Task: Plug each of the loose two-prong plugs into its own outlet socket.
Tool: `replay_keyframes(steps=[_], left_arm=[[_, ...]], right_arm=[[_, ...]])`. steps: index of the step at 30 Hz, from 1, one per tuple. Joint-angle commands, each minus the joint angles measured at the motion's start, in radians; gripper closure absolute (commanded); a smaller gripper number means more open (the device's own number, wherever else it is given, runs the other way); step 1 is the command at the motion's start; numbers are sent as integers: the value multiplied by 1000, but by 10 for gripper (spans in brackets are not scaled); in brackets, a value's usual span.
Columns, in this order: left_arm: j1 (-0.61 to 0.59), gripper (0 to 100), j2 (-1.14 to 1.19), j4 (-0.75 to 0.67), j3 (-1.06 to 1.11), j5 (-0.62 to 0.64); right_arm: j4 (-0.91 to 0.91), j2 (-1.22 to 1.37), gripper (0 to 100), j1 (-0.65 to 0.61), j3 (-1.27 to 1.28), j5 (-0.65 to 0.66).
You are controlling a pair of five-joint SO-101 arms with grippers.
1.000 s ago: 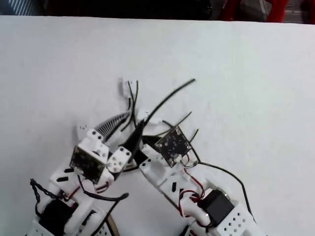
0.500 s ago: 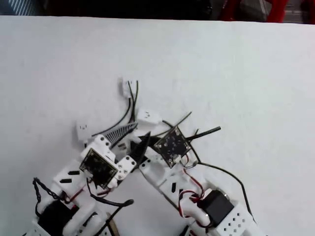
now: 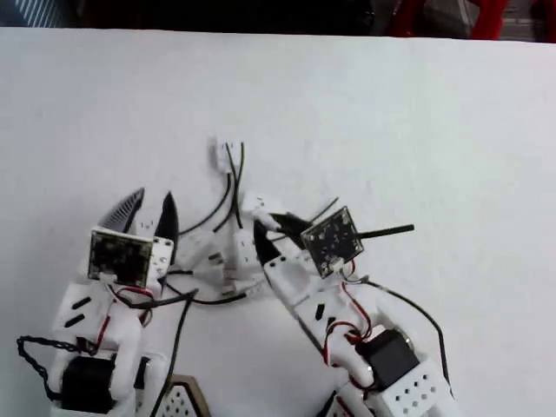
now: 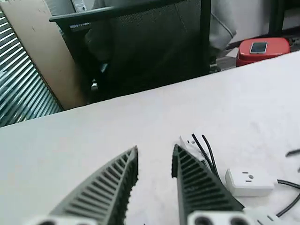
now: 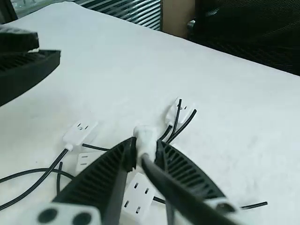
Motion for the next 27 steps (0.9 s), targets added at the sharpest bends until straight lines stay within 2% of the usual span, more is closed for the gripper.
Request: replay_keyframes(steps=[1,8,11,14,19,27], left_arm=[[-2,860,139,49,-101,-34],[-2,859,662,60,-302,-46],[-2,800,894,121,-408,-138],[-10,727,1104,222,-537,-176],[-13,706,1403,338,-717,-299],[-41,706,1758,342,-872,-440]], right_arm=[[-91,124,981,31,-9,-6],[-249,475,981,93,-77,-6],[-249,601,981,124,-141,-44],[-249,697,981,157,-193,-75],[-249,776,981,179,-235,-80],[-248,776,981,177,-233,-80]])
